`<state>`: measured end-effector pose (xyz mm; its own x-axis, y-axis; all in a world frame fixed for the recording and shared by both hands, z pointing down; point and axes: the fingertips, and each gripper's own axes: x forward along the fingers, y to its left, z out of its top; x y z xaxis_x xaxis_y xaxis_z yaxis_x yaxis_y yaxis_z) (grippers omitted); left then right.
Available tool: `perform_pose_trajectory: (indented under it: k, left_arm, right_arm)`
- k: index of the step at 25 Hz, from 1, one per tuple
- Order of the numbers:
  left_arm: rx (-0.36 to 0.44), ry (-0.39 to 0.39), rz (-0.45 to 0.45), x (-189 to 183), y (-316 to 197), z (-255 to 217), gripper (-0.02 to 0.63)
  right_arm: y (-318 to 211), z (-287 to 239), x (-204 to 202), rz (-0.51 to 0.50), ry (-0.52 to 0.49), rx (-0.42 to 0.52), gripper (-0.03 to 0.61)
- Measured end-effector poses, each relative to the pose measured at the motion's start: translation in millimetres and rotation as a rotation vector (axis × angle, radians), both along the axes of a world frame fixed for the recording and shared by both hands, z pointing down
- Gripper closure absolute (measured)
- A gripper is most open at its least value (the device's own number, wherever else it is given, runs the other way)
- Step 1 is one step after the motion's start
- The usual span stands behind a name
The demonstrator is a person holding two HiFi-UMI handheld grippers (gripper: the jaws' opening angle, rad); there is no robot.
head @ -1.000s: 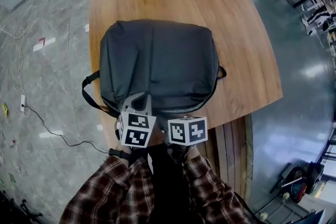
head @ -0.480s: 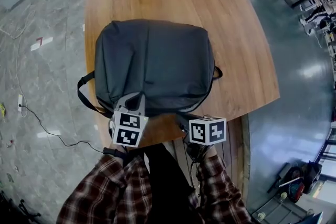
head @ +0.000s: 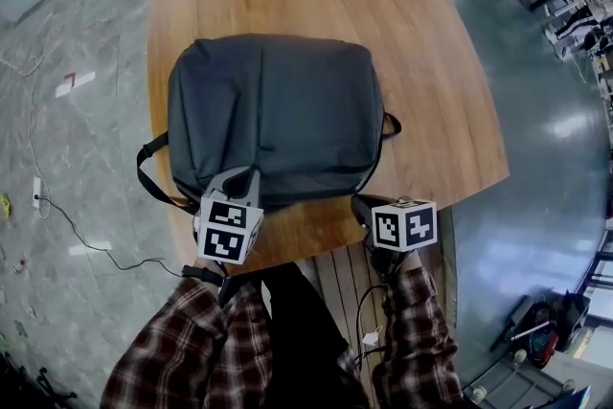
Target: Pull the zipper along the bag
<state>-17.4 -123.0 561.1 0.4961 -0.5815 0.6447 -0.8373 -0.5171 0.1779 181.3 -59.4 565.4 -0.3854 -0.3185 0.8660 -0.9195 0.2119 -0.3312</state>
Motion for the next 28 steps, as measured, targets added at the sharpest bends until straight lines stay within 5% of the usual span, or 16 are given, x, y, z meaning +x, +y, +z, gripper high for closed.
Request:
perform_pose_trajectory:
  k: [7, 12, 15, 20, 24, 28]
  left_arm:
    - [0.068, -0.188, 0.094, -17, -41, 2, 0.604]
    - [0.082, -0.318, -0.018, -31, -65, -16, 0.604]
    - [0.011, -0.184, -0.052, -16, -43, -29, 0.604]
    - [-0.281, 0.099, -0.126, 0, 11, -18, 0.604]
    - [-0.390, 0.143, -0.198, -25, 23, 6, 0.604]
    - [-0.424, 0.123, -0.147, -30, 23, 20, 0.604]
  right_arm:
    - [25, 3, -52, -0.092, -0.028, 0.005, 0.561]
    - [32, 7, -100, -0.082, -0.110, 0.015, 0.561]
    - [30, 6, -134, -0.053, -0.180, 0.030, 0.561]
    - [17, 1, -189, -0.097, -0.238, 0.062, 0.561]
    - [14, 2, -216, -0.165, -0.237, 0.083, 0.561]
    - [16, 10, -214, -0.174, -0.178, 0.063, 0.561]
